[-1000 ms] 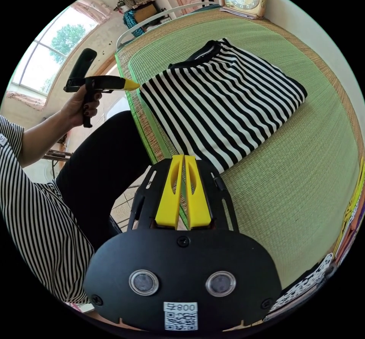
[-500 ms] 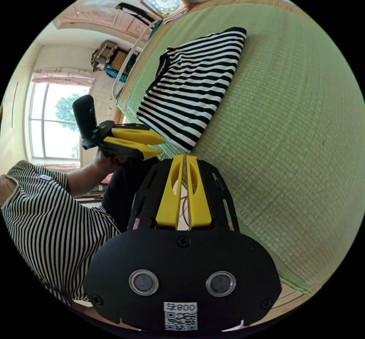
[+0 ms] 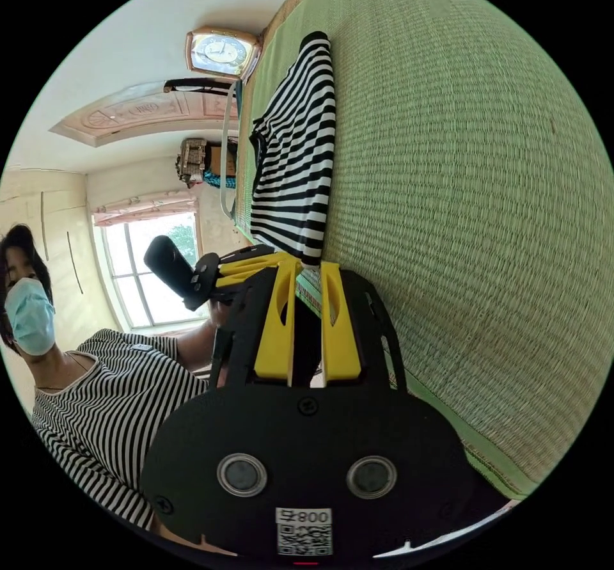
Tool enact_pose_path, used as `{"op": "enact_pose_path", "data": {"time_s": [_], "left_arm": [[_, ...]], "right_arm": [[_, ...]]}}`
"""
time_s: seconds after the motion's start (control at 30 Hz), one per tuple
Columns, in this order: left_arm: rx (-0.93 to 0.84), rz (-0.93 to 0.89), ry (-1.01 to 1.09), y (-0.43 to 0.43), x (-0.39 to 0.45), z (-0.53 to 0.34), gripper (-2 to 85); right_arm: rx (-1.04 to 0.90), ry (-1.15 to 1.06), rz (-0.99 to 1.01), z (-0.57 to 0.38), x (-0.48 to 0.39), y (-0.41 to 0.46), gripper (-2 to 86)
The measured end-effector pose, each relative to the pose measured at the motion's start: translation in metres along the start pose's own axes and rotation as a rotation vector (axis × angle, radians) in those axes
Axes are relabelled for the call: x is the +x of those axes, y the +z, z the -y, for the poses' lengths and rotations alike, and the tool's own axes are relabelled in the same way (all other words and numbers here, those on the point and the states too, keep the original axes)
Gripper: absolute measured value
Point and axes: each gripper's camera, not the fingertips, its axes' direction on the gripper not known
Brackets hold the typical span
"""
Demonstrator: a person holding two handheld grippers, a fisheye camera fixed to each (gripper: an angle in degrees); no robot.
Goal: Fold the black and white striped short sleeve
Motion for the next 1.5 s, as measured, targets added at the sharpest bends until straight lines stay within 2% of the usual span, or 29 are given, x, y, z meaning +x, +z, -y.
{"op": "enact_pose_path", "data": {"time_s": [0.57,0.77,0.87,1.03,1.23,1.5], "left_arm": [[0.065,-0.049,-0.039,-0.009,-0.036,-0.023,0.2],[0.112,-0.135,-0.149,-0.024,-0.079,-0.050,0.3],[0.166,-0.256,-0.282,-0.034,-0.115,-0.079,0.4],[0.384,-0.555,-0.621,-0.052,-0.188,-0.159,1.0],[0.622,-0.811,-0.967,-0.046,-0.240,-0.236,4.6],[0.714,-0.961,-1.126,-0.037,-0.268,-0.264,9.9]], "right_arm": [[-0.022,0.088,0.092,0.020,0.017,-0.011,5.1],[-0.012,0.093,0.108,0.015,0.020,-0.019,2.6],[0.013,0.086,0.161,0.010,0.016,-0.028,2.1],[0.033,0.033,0.186,0.010,-0.007,-0.041,1.7],[0.047,-0.021,0.209,0.016,-0.033,-0.049,1.6],[0.057,-0.091,0.205,0.028,-0.069,-0.057,1.5]]}}
